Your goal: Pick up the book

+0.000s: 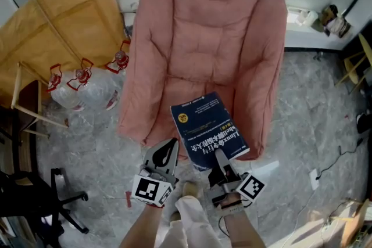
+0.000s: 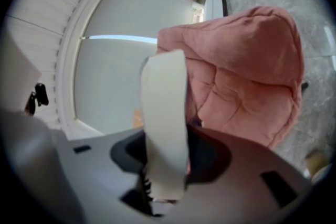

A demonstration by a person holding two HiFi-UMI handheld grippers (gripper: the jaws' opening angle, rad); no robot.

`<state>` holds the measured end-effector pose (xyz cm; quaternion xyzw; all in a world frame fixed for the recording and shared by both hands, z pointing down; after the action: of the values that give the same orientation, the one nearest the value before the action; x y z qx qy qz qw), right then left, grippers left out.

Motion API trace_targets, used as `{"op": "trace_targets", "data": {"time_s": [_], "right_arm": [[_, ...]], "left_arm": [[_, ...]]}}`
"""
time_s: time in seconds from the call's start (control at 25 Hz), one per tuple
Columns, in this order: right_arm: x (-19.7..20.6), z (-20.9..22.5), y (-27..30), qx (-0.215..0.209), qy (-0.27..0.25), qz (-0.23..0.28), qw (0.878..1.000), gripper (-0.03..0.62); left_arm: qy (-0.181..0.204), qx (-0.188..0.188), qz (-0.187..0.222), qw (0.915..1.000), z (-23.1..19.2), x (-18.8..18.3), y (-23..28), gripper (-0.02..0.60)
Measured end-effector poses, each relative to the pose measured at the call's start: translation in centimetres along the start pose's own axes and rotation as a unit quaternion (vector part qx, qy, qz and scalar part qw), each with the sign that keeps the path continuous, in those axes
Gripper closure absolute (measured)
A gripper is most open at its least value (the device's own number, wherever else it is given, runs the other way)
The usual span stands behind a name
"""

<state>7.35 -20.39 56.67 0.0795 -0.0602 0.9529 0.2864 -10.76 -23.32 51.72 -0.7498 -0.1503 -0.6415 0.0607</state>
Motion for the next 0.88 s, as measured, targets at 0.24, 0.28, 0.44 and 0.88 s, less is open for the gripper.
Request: {"op": "trace_targets", "data": {"time_s": [0.24, 0.28, 0.44, 0.88], "right_arm": [[-0.3, -1.1, 0.6, -0.006, -0.002, -0.007, 1.000, 0.417], [-0.4, -1.3, 0.7, -0.007, -0.002, -0.007, 1.000, 0.418], [-0.4, -2.1, 0.9, -0.013, -0.003, -0.010, 1.000, 0.417], [-0.8, -4.1, 0.8, -0.013, -0.004, -0.009, 1.000, 0.416]], "left_arm": [[0.001, -0.002, 0.005, 1.0000, 0.0, -1.3, 0.2, 0.574], [0.001, -0.003, 0.005, 1.0000, 0.0, -1.5, 0.2, 0.574], [0.000, -0.004, 0.008, 1.0000, 0.1, -2.4, 0.2, 0.574], [-0.004, -0.001, 0.016, 0.9999, 0.1, -4.5, 0.1, 0.574]]}}
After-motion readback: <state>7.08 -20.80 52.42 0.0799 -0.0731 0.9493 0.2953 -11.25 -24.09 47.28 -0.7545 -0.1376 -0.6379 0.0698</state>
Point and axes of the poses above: the fingertips, and each gripper's own axes: y forward along the fingers, z to its right, x out of its underside, the point moved 4 cm from there along -y, backward along the fingers, and after that the axes turned 14 degrees about -x, right-handed, at the moved point
